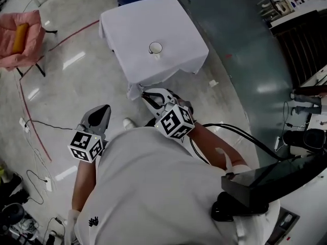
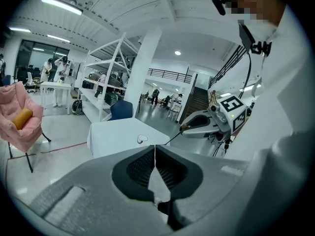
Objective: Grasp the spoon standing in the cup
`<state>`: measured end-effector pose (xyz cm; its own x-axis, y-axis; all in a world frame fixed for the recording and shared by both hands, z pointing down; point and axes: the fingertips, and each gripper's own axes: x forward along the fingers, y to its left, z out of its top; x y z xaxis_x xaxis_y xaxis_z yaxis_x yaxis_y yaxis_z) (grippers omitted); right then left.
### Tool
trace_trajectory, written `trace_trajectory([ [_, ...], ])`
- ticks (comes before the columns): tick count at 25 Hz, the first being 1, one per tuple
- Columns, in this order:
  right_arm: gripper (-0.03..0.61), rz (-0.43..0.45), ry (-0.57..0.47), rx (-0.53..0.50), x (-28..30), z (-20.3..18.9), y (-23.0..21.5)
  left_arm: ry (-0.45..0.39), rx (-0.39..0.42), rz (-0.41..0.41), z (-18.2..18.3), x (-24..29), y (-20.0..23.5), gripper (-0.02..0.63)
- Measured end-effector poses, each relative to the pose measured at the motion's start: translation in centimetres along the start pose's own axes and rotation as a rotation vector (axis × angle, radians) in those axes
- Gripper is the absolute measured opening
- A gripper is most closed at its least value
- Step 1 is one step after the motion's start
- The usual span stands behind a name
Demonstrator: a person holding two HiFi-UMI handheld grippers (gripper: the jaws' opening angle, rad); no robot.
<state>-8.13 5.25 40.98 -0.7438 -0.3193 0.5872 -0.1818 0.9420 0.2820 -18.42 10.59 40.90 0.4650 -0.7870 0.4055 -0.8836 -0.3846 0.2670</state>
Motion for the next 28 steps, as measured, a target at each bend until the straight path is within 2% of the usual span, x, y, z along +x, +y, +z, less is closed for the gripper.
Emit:
trace_trajectory([
  [24,0.043,0.011,-0.002,-0.018,0.0,-1.3,-1.7,-0.006,-0.020,0.027,0.1,1.6,-0.3,0.012],
  [28,0.043,0.001,-0.002,-0.018,0.7,-2.8,-5.4,0.006,-0.024,0.048,0.7,3.9,0.4,0.012],
])
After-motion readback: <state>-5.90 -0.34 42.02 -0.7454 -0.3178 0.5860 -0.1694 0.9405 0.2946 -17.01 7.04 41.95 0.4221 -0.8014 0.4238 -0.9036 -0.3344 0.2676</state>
